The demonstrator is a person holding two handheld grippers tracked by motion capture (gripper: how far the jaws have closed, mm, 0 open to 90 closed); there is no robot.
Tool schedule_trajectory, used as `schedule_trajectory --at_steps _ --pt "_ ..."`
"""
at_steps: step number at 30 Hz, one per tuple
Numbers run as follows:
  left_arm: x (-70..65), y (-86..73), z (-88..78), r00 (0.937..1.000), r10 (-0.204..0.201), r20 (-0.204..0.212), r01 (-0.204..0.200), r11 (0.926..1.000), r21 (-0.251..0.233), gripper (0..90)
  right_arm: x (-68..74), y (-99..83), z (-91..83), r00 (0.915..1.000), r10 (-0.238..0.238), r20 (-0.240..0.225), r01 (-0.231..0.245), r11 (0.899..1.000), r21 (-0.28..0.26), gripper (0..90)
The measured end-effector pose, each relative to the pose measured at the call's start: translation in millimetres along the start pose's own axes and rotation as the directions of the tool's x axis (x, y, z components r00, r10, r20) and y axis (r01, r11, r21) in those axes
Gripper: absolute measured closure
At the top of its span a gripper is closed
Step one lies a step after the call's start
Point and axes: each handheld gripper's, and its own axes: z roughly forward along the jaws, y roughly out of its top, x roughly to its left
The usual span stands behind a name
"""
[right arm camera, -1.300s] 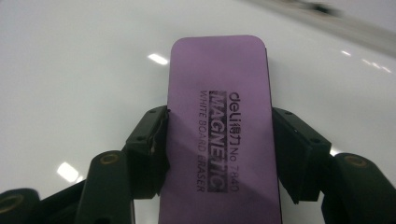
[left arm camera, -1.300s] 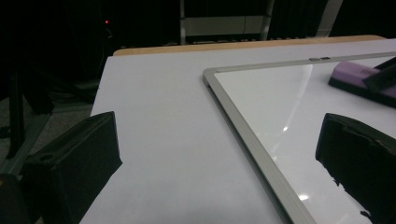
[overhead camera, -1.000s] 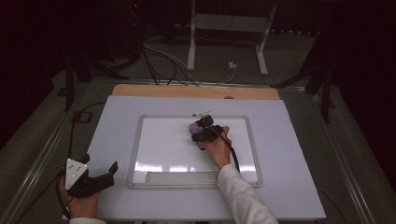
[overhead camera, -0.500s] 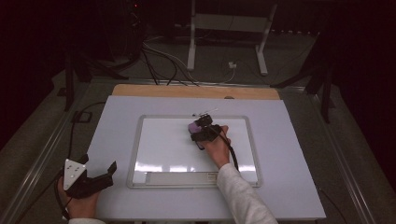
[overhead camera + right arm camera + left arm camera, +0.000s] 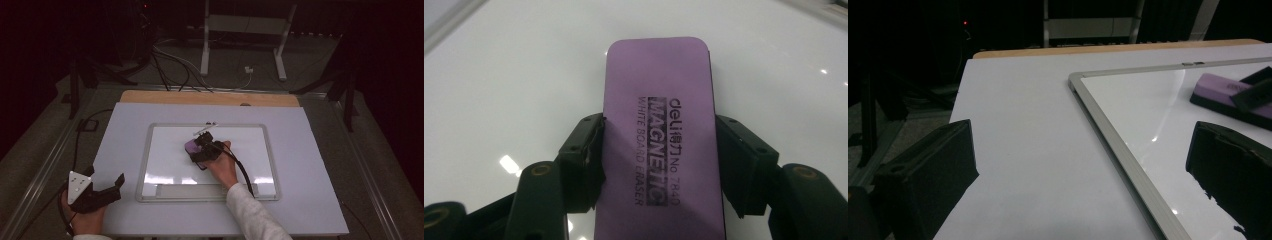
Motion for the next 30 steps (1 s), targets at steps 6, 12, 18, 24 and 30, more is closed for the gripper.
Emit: schedule_trajectory --at_steps 6,12,18,24,30 --pt "0.5 0.1 -1.0 1.0000 -0.006 -0.003 0.006 1.0000 -0.006 0.6 -19.4 -2.5 -3.5 0.9966 0.067 0.049 -0.067 0.998 -0.008 41.0" --pt "0.7 -0.2 -0.1 1.0000 -0.001 -0.003 0.001 1.0000 0.001 0.6 -61.2 -13.9 -15.6 0.9693 0.200 0.143 -0.197 0.980 -0.033 41.0" --pt "0.2 -0.3 0.4 1.0000 -0.002 -0.003 0.002 1.0000 0.001 0.6 -77.9 -26.6 -26.2 0.9568 0.237 0.169 -0.232 0.972 -0.045 40.9" --pt "0.3 -0.1 0.6 1.0000 -0.001 -0.002 0.001 1.0000 0.002 0.6 -78.3 -28.6 -27.3 0.9571 0.238 0.165 -0.233 0.971 -0.048 40.6" --pt "-0.8 0.0 2.5 1.0000 0.006 0.004 -0.006 1.0000 0.007 0.6 -74.5 -32.1 -28.9 0.9619 0.220 0.163 -0.213 0.975 -0.058 29.9"
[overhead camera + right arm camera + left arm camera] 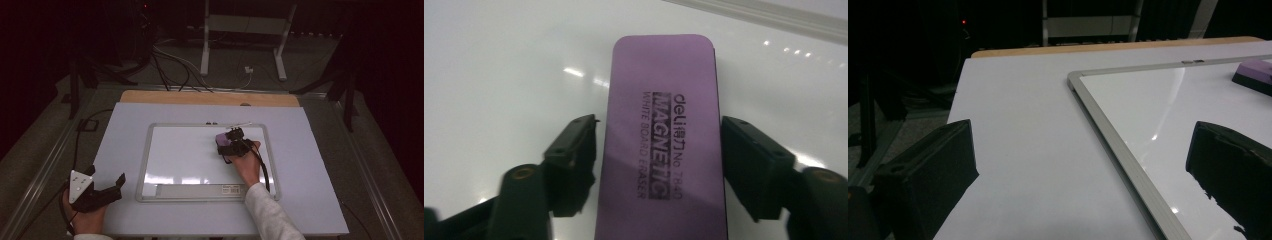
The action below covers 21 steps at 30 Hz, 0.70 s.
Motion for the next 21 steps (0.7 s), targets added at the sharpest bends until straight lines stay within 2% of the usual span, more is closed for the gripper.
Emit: schedule_trajectory --at_steps 3,7,10,14,18,21 --pt "-0.5 0.3 -0.6 1.0000 0.002 -0.001 -0.002 1.0000 -0.001 0.6 6.4 -1.5 -4.0 0.9987 -0.046 0.022 0.047 0.998 -0.029 26.2" --pt "-0.3 0.1 0.5 1.0000 0.000 -0.001 0.000 1.0000 0.000 0.6 16.1 -1.0 -12.9 0.9921 -0.109 0.063 0.114 0.990 -0.087 23.7" --pt "-0.8 0.2 0.6 1.0000 0.000 0.000 0.000 1.0000 0.000 0.6 21.5 -1.3 -18.9 0.9884 -0.143 0.052 0.149 0.981 -0.126 23.5" --pt "-1.3 0.6 0.6 1.0000 0.003 0.002 -0.003 1.0000 0.000 0.6 25.9 -4.8 -19.5 0.9831 -0.176 0.049 0.181 0.976 -0.121 24.8" --pt "-0.5 0.3 0.4 1.0000 0.000 0.002 0.000 1.0000 0.000 0.6 24.8 -9.6 -15.3 0.9801 -0.195 0.038 0.197 0.976 -0.096 29.5" --pt "-0.5 0.3 0.6 1.0000 0.000 0.002 0.000 1.0000 0.000 0.6 25.4 -12.3 -12.8 0.9749 -0.214 0.061 0.219 0.972 -0.086 31.6"
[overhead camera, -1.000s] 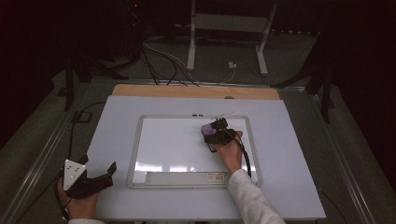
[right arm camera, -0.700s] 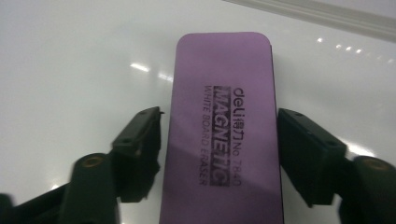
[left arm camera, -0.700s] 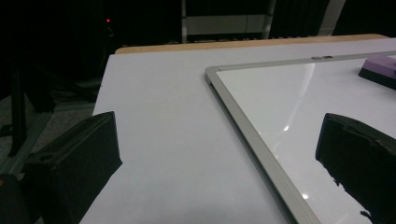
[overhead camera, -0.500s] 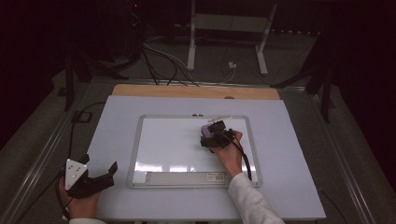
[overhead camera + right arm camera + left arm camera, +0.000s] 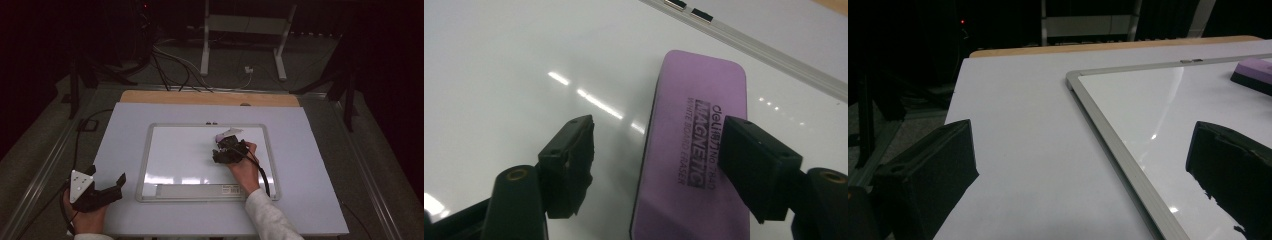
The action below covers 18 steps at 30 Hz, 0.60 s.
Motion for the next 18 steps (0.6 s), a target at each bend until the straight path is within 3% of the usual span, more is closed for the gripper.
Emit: schedule_trajectory --at_steps 7,18 --pt "0.1 0.0 -0.3 1.0000 0.000 0.000 0.000 1.0000 0.000 0.6 -1.5 -0.7 0.5 0.9983 -0.005 0.057 0.005 1.000 0.005 31.4" --pt "-0.6 -0.3 0.6 1.0000 -0.001 0.000 0.001 1.0000 0.001 0.6 -14.5 -3.2 3.1 0.9966 0.011 0.082 -0.014 0.999 0.040 34.4"
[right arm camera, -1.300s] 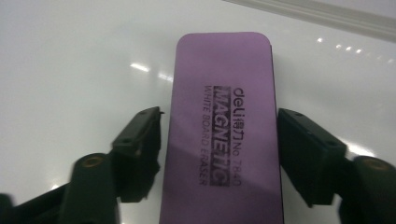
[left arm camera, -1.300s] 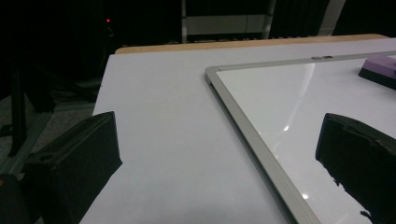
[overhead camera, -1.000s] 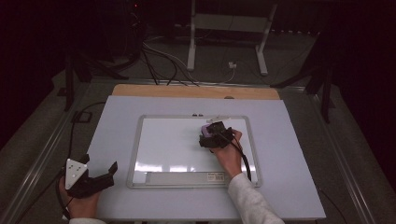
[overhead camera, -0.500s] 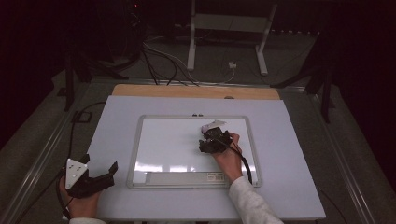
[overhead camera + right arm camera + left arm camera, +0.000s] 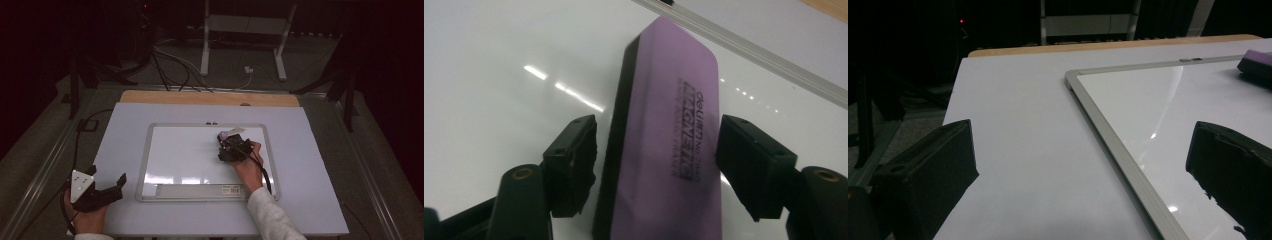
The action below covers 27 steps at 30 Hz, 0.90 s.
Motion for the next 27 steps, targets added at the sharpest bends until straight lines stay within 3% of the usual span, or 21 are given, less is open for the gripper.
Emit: schedule_trajectory --at_steps 7,22,27 --pt "0.1 0.0 0.0 1.0000 0.001 0.000 -0.001 1.0000 0.001 0.6 -4.2 -0.5 -0.3 0.9999 0.001 0.015 -0.001 1.000 0.011 41.7" --pt "0.6 0.1 -0.6 1.0000 0.001 0.000 -0.001 1.0000 0.001 0.6 -16.8 2.1 0.8 0.9976 0.056 -0.041 -0.054 0.998 0.037 42.4" --pt "0.4 0.0 -0.2 1.0000 0.001 0.000 -0.001 1.0000 0.001 0.6 -21.3 1.9 -3.0 0.9963 0.075 -0.042 -0.074 0.997 0.017 52.0"
